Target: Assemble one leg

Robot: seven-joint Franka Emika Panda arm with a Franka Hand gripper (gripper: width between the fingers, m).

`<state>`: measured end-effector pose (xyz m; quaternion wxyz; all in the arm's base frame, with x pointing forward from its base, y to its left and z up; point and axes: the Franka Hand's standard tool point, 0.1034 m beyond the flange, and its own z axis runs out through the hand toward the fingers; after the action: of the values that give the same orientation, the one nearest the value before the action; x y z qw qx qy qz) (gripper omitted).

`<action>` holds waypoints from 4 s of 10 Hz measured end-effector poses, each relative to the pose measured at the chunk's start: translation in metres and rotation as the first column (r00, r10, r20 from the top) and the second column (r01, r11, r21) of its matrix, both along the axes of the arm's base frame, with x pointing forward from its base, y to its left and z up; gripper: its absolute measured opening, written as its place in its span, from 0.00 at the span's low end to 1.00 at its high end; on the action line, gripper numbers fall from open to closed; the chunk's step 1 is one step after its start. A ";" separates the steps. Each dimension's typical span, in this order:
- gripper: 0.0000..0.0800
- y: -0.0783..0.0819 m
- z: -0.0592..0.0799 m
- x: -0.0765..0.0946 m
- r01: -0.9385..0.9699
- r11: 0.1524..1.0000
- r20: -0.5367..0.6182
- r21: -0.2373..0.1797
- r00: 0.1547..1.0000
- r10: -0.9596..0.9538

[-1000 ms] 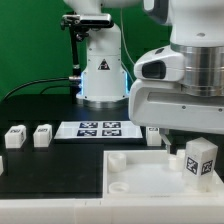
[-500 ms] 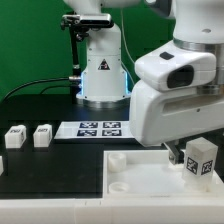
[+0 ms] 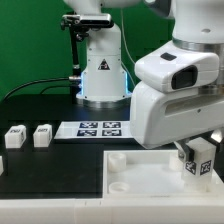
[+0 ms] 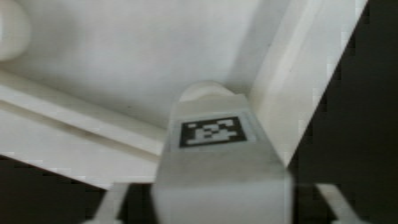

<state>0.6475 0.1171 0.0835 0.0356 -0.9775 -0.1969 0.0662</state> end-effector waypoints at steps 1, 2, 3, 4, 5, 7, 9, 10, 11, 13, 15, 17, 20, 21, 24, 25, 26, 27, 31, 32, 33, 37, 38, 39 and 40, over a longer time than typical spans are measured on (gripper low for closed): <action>0.36 0.000 0.000 0.000 0.000 1.000 0.000 0.000 1.000 0.000; 0.36 0.000 0.000 0.000 0.000 1.000 0.000 0.000 1.000 0.000; 0.36 0.000 0.000 0.000 0.014 1.000 -0.001 -0.002 1.000 -0.014; 0.36 0.000 0.000 0.000 0.022 1.000 0.001 -0.002 1.000 -0.022; 0.36 0.000 0.000 -0.001 0.158 0.987 0.019 -0.017 0.987 -0.158; 0.36 -0.001 0.000 -0.005 0.468 0.882 0.020 -0.060 0.884 -0.468; 0.37 -0.002 -0.001 -0.005 0.689 0.719 0.028 -0.094 0.723 -0.690; 0.37 -0.002 -0.001 -0.005 0.796 0.595 0.036 -0.112 0.602 -0.798; 0.37 -0.002 -0.002 -0.004 0.872 0.473 0.048 -0.127 0.482 -0.875; 0.37 -0.002 -0.002 -0.004 0.943 0.300 0.071 -0.144 0.312 -0.947; 0.37 -0.002 -0.001 -0.004 0.970 0.189 0.084 -0.151 0.203 -0.976; 0.37 -0.002 -0.002 -0.004 0.953 0.267 0.075 -0.147 0.280 -0.957; 0.76 -0.001 -0.001 -0.006 0.824 0.550 0.058 -0.135 0.561 -0.826; 0.80 -0.001 -0.001 -0.005 0.754 0.645 0.049 -0.124 0.654 -0.755; 0.81 -0.005 0.000 -0.004 0.418 0.905 0.030 -0.083 0.908 -0.417; 0.81 -0.008 0.000 -0.002 0.305 0.950 0.025 -0.068 0.952 -0.304; 0.81 -0.009 0.000 -0.002 0.215 0.975 0.021 -0.057 0.977 -0.214; 0.81 -0.007 -0.001 -0.002 0.145 0.988 0.020 -0.051 0.989 -0.144; 0.66 -0.007 -0.001 -0.002 0.053 0.998 0.021 -0.039 0.998 -0.052; 0.49 -0.007 -0.001 -0.002 0.053 0.998 0.021 -0.039 0.998 -0.052; 0.49 -0.007 -0.001 -0.002 0.053 0.998 0.021 -0.039 0.998 -0.052; 0.37 -0.004 -0.001 -0.002 0.186 0.981 0.026 -0.053 0.982 -0.185; 0.37 0.000 -0.001 -0.003 0.334 0.940 0.030 -0.071 0.943 -0.332; 0.37 0.002 -0.001 -0.003 0.454 0.887 0.036 -0.086 0.891 -0.453; 0.37 0.002 -0.002 -0.003 0.570 0.815 0.044 -0.101 0.821 -0.569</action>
Offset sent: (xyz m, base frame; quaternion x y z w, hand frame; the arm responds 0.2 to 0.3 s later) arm 0.0000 0.0000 0.0000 0.0000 0.0000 0.0000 1.0000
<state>0.6443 0.1195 0.0818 -0.0010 -0.9925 0.1080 0.0576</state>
